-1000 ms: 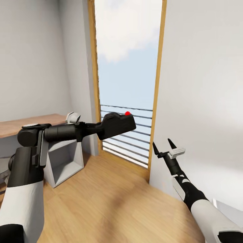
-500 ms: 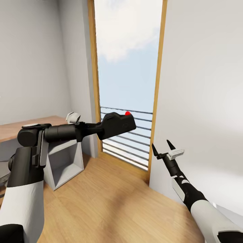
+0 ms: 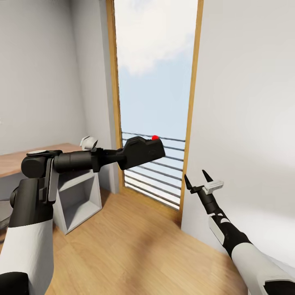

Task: Attach the digital camera to the camera tripod in the bedroom.

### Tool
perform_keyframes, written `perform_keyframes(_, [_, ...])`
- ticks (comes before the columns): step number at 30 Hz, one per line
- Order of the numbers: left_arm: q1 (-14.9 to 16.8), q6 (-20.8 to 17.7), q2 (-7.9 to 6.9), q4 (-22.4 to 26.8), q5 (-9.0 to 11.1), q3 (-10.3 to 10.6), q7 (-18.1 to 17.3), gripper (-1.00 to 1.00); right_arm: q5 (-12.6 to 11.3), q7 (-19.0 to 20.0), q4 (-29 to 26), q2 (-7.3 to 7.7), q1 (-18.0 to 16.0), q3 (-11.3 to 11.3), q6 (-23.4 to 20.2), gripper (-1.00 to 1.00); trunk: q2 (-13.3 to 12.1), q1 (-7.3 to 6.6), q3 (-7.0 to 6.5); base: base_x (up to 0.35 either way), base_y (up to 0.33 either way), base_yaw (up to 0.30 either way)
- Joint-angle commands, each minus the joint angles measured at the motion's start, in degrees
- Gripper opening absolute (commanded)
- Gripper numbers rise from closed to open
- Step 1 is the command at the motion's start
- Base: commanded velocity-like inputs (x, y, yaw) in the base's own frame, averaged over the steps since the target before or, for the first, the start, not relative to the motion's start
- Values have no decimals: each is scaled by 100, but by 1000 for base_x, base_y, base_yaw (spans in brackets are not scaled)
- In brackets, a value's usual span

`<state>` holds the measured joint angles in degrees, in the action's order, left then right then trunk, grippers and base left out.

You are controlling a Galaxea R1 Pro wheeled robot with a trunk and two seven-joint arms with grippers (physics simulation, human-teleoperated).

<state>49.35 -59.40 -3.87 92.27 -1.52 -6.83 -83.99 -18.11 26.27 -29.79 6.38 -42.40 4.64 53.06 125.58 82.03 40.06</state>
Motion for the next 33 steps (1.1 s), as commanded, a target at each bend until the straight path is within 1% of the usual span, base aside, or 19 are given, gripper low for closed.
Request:
perform_keyframes(1, [5, -60, 0, 1, -15, -2, -38, -100, -61, 17, 4, 6, -5, 36, 16, 100, -39, -24, -12, 0, 0, 0])
perform_keyframes(33, [5, -60, 0, 1, -15, -2, -38, -100, -61, 7, 6, 4, -5, 26, 12, 100, -1322, -727, -586, 0, 0, 0])
